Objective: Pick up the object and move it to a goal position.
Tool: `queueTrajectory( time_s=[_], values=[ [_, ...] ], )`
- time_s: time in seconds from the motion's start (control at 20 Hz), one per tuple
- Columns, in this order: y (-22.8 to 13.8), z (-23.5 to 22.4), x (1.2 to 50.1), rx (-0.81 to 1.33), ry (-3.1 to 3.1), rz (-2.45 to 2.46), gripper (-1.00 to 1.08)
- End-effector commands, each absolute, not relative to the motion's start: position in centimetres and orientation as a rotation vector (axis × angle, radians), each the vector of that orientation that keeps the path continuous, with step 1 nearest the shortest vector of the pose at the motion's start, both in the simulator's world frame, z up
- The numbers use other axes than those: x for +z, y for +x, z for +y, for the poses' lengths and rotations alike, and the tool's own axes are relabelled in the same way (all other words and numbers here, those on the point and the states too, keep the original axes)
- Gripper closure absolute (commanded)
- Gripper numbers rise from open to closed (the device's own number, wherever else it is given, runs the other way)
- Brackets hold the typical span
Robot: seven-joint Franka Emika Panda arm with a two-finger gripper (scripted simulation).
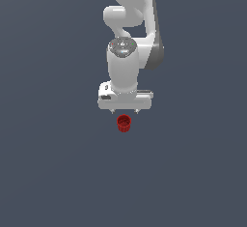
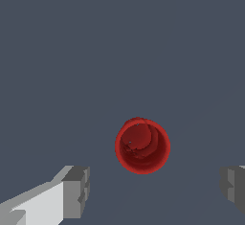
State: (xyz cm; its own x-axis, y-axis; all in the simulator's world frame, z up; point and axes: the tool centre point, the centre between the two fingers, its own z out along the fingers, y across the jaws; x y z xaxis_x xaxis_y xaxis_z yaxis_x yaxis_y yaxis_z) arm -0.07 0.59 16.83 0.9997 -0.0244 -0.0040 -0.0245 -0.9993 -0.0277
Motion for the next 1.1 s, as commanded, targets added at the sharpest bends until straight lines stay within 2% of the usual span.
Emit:
queueTrajectory(
  time_s=[0.0,0.65,1.05],
  values=[
    [-0.1,0.6,16.8,0.006,-3.114,0.038,-0.92],
    [0.2,0.5,17.4,-0.003,-3.092,0.013,-0.92],
    [-0.2,0.4,15.0,-0.001,-3.108,0.045,-0.92]
  ],
)
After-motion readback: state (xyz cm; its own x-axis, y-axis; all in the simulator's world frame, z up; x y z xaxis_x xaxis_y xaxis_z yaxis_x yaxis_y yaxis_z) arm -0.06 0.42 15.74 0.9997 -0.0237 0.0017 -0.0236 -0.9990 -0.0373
